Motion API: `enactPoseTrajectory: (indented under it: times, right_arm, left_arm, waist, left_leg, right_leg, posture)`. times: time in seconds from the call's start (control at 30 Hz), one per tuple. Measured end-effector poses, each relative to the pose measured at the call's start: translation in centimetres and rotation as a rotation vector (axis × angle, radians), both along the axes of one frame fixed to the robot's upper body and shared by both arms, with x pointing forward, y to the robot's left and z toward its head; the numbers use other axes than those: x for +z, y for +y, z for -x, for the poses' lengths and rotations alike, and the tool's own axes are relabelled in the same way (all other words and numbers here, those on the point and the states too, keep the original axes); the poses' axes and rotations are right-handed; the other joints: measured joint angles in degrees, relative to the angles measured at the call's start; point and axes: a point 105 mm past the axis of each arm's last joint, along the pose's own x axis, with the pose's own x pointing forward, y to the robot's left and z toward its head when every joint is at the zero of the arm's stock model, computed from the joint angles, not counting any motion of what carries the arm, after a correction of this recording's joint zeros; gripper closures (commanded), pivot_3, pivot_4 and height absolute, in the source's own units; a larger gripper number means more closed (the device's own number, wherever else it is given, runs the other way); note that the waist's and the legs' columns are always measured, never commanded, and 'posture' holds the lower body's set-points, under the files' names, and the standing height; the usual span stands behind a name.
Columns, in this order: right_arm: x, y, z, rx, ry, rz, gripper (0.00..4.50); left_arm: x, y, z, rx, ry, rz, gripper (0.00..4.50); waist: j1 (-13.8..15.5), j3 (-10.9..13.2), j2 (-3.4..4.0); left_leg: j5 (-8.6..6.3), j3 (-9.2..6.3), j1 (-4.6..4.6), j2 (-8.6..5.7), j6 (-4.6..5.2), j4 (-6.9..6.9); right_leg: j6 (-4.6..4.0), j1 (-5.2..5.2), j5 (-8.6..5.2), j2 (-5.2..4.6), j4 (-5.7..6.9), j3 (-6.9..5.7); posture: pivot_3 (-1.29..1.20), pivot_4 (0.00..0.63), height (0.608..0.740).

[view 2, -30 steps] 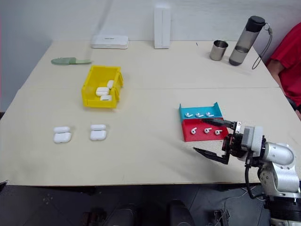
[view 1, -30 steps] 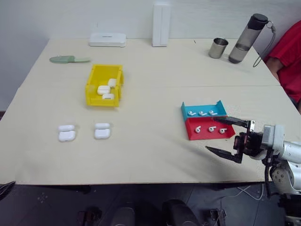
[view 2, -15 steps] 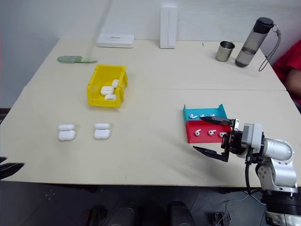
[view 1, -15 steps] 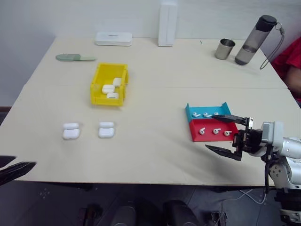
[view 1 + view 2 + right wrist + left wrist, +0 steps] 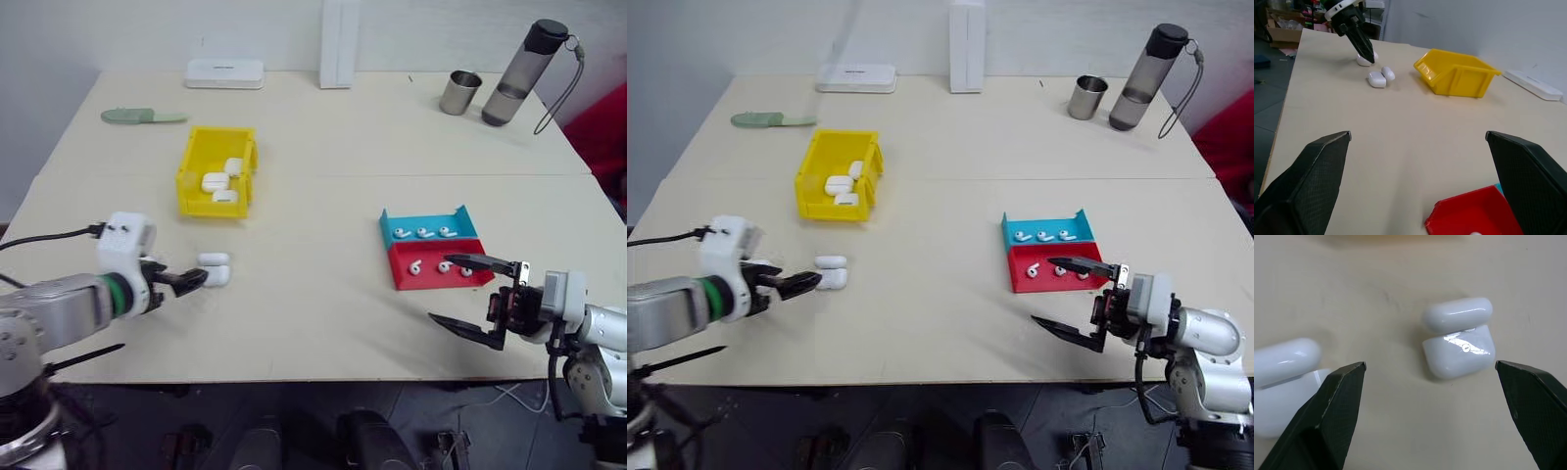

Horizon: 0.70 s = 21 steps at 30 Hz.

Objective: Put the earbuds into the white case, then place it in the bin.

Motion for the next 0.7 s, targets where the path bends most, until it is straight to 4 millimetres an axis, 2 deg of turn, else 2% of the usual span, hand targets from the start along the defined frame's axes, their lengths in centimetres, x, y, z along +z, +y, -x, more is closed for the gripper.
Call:
enactPoseTrajectory:
  times: [0.37, 0.7]
  right_arm:
    - [-0.2, -0.2, 1.1, -0.040, 0.007, 0.001, 0.00]
    - [-0.4, -0.2, 1.3, -0.057, 0.014, -0.003, 0.00]
  left_arm:
    - [-2.3, -4.1, -1.9, 0.027, 0.036, 0.004, 0.04]
    - [-3.0, -4.3, -2.5, 0.047, 0.049, -0.068, 0.04]
  waist:
    - [1.0, 0.0, -0.01]
    - [1.6, 0.0, 0.00]
  left_leg:
    - [0.15, -0.01, 0.13, 0.00, -0.24, 0.06]
    - [0.17, 0.00, 0.23, 0.00, -0.28, 0.06]
  right_leg:
    - [0.00, 0.04, 0.00, 0.06, 0.19, 0.05]
    - [0.00, 0.06, 0.00, 0.05, 0.33, 0.07]
  posture:
    - [0.00, 0.150, 0.740]
    - [0.00, 0.150, 0.740]
